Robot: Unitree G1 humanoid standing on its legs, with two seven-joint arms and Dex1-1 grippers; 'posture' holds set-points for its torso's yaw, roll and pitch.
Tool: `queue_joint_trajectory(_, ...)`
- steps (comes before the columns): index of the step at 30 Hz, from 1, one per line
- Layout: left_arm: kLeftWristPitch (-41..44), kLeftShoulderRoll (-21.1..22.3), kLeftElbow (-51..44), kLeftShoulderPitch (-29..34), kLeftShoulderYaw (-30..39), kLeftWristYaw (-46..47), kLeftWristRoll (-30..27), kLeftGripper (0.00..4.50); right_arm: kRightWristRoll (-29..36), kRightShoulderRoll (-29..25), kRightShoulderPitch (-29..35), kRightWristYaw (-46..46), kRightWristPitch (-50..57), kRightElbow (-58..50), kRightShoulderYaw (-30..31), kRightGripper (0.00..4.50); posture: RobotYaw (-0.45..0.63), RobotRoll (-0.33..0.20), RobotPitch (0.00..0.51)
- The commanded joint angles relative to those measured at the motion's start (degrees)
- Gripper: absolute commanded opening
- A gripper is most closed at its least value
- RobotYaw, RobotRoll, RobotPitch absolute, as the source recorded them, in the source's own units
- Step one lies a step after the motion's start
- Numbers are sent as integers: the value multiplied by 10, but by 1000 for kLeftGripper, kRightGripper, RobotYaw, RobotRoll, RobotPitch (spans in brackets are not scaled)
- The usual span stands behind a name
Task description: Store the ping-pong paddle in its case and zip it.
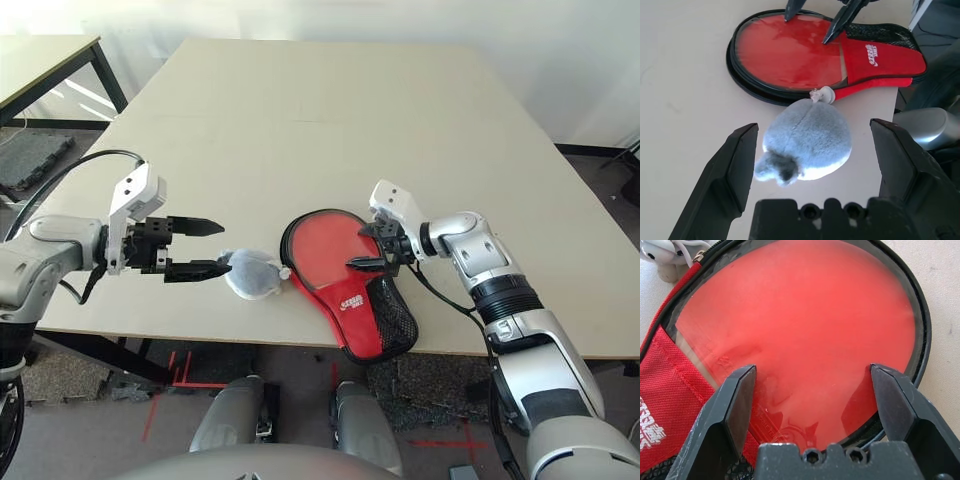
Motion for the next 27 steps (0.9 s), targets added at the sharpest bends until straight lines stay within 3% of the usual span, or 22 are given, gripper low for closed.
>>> queue_joint_trajectory(1,-3,-6,-6,-6,-20,-2,1,4500,-26,-5,31,-10,5,14,19,4474,148,0,75)
queue_joint_trajectory(13,-10,-15,8,-26,-44,-4,6,4500,-62,-10,29,-42,-79,33,25,4474,141,0,81)
queue_joint_trajectory(27,-47,-25,44,-30,-79,-9,38,4500,-54,-15,42,-22,-36,26,24,4474,139,0,91)
